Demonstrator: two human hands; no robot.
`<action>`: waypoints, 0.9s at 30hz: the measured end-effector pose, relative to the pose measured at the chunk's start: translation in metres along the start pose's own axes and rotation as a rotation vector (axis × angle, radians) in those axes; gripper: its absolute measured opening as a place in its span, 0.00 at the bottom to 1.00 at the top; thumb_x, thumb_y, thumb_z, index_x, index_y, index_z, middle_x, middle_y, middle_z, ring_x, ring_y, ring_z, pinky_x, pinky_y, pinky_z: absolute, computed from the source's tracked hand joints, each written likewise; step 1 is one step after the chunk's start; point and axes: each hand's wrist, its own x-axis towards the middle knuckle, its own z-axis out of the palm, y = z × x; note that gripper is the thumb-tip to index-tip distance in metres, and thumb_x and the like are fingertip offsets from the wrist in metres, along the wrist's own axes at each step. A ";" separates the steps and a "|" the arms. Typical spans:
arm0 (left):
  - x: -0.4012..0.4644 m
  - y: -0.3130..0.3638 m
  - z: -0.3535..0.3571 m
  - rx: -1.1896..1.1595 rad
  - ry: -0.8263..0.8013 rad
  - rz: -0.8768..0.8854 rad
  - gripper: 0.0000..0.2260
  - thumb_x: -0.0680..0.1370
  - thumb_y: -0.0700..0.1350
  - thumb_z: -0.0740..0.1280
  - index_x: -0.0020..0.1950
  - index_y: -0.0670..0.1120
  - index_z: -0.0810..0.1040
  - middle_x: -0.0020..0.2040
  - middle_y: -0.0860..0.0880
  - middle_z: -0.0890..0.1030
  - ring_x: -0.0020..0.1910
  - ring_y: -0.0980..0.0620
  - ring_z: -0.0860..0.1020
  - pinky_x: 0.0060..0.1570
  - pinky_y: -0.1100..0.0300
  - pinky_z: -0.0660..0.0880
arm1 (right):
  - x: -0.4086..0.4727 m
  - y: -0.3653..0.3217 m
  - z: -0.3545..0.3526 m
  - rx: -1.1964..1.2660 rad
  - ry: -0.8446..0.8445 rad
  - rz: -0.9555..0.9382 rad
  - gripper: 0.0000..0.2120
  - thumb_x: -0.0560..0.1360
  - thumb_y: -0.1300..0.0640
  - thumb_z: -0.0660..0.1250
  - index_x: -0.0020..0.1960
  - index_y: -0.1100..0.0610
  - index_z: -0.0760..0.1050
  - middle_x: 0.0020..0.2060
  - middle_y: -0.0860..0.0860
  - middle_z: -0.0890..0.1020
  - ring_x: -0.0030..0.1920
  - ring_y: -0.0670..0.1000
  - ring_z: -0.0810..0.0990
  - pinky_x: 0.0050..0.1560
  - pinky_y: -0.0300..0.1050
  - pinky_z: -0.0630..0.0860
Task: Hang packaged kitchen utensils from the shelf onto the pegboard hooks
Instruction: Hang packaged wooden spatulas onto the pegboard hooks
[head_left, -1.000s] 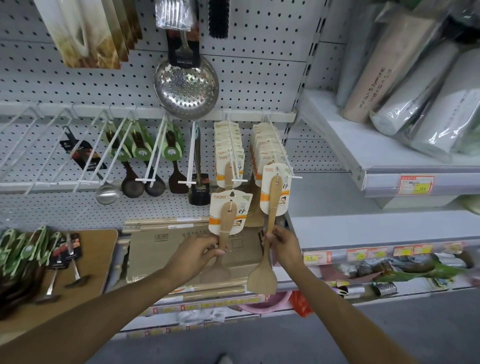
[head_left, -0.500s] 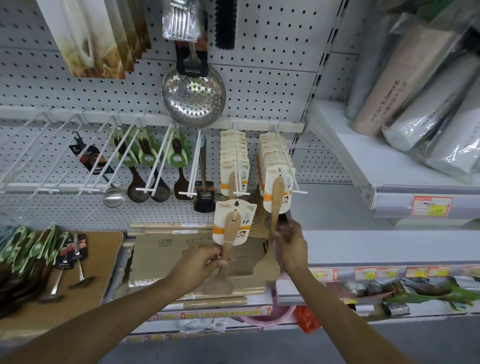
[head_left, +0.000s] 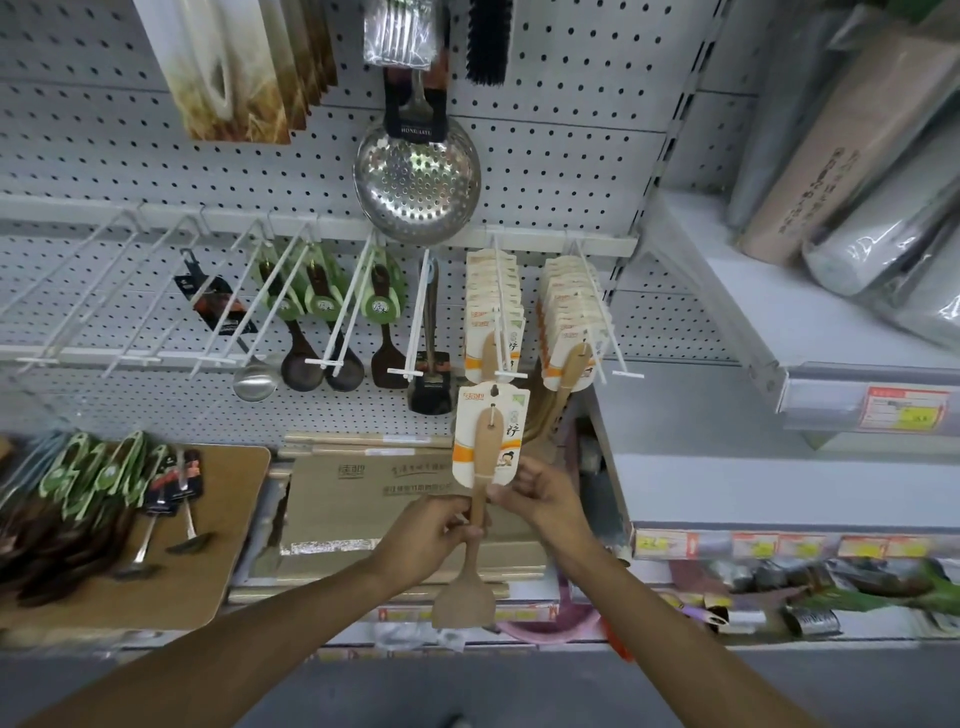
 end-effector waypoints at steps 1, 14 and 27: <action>0.000 0.001 0.000 -0.013 0.003 -0.001 0.13 0.77 0.39 0.71 0.45 0.60 0.82 0.47 0.60 0.85 0.47 0.61 0.83 0.53 0.57 0.80 | 0.000 -0.001 0.003 0.034 0.017 0.001 0.15 0.73 0.71 0.71 0.58 0.63 0.79 0.52 0.56 0.85 0.54 0.56 0.84 0.55 0.48 0.80; 0.004 -0.001 0.010 -0.147 0.029 -0.032 0.04 0.78 0.45 0.71 0.48 0.46 0.84 0.46 0.55 0.86 0.44 0.56 0.85 0.49 0.50 0.81 | 0.009 -0.005 0.005 0.033 0.129 0.028 0.12 0.74 0.67 0.70 0.58 0.65 0.79 0.49 0.57 0.86 0.48 0.54 0.86 0.44 0.45 0.81; 0.008 -0.020 0.018 -0.111 0.068 -0.137 0.10 0.75 0.43 0.74 0.40 0.58 0.81 0.42 0.55 0.84 0.35 0.52 0.84 0.41 0.61 0.76 | 0.051 -0.013 0.009 0.007 0.202 0.080 0.10 0.75 0.67 0.70 0.56 0.63 0.80 0.45 0.53 0.87 0.42 0.47 0.85 0.37 0.39 0.79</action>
